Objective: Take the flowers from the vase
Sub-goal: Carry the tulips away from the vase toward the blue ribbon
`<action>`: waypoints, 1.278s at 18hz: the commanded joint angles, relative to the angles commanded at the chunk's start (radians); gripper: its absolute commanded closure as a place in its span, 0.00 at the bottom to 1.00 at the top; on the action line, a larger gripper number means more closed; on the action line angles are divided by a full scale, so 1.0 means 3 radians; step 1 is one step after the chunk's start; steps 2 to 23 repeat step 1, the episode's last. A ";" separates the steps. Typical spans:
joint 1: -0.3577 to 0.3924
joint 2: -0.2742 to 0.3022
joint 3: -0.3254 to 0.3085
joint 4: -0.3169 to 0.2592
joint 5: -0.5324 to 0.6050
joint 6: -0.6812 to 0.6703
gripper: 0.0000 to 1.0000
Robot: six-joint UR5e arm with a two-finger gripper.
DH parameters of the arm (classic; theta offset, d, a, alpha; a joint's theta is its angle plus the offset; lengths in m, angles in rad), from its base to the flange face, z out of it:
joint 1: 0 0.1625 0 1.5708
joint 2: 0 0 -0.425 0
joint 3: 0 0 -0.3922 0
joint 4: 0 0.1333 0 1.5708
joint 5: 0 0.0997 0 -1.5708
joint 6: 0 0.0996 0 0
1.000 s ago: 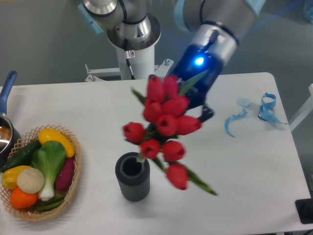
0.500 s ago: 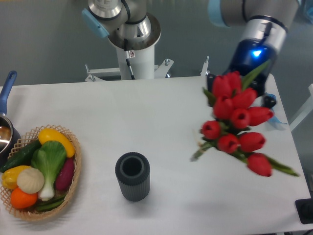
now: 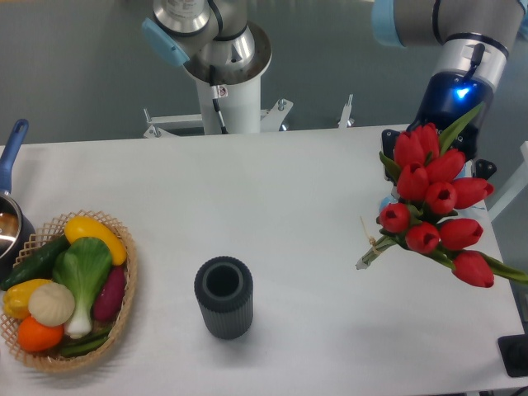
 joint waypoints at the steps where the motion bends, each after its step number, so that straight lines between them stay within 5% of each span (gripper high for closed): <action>1: -0.0005 0.0000 -0.0005 0.0000 0.0005 0.0026 0.61; 23: -0.0005 0.0000 -0.0005 0.0000 0.0005 0.0026 0.61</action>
